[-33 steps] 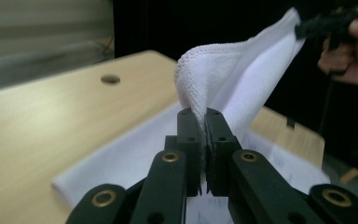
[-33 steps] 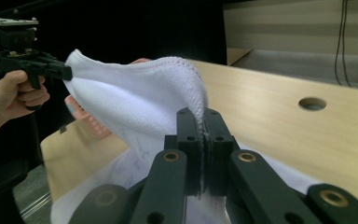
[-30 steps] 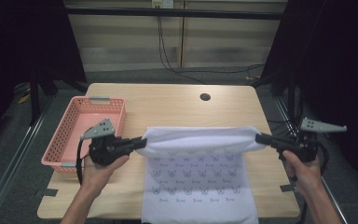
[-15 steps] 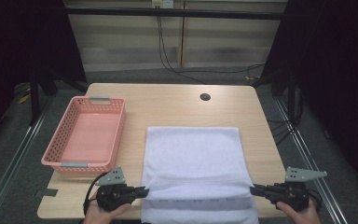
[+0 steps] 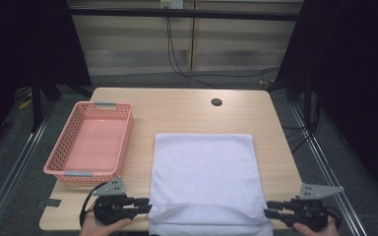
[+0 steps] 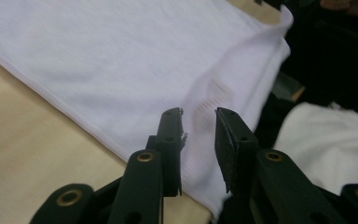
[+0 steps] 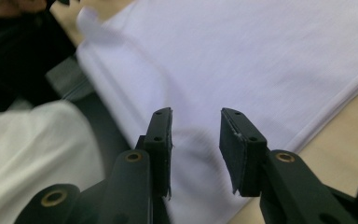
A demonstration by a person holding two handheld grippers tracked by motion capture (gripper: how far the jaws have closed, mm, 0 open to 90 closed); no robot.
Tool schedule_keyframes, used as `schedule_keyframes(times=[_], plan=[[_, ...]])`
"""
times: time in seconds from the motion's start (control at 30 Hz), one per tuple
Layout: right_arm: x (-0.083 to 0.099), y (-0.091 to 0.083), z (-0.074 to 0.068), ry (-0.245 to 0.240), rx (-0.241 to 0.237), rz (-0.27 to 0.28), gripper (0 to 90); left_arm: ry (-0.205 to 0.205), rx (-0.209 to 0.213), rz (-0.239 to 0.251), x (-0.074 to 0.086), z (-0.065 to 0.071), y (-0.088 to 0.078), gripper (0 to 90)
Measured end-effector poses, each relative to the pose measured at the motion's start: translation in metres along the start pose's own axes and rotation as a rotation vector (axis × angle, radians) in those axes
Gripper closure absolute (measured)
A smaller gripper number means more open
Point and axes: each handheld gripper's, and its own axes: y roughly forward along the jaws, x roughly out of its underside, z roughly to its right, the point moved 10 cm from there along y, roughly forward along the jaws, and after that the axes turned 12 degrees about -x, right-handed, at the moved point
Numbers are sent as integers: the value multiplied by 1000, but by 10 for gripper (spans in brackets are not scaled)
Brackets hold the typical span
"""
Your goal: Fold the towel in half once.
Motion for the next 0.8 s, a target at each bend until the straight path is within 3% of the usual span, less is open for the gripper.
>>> schedule_keyframes(times=[0.07, 0.13, 0.23, 0.33, 0.4, 0.53, 0.57, 0.63, 0.7, 0.8], plan=[[-14, 2, 15, 2, 17, 43, 651, -1, -24, -3, -11, -11, 12, 694], [-24, 8, 32, 1, 53, 42, 646, -2, -46, -27, -19, -21, 26, 683], [-31, 25, 57, 2, 93, -4, 604, -51, -35, -27, -28, -32, 50, 669], [-34, 44, 78, 4, 118, -60, 563, -20, -79, -66, -30, -47, 69, 664], [-36, 54, 90, 3, 144, -87, 554, -46, -89, -75, -31, -55, 78, 668], [-35, 70, 115, -13, 217, -149, 564, -8, -125, -154, -17, -62, 94, 685], [-34, 74, 119, -19, 221, -152, 590, -6, -126, -145, -16, -61, 94, 686], [-34, 74, 120, -27, 235, -145, 598, -47, -92, -154, -15, -57, 92, 661], [-30, 73, 115, -39, 236, -143, 595, -40, -92, -145, -12, -53, 89, 650], [-22, 67, 106, -17, 202, -138, 606, -22, -80, -159, -7, -45, 85, 656]])
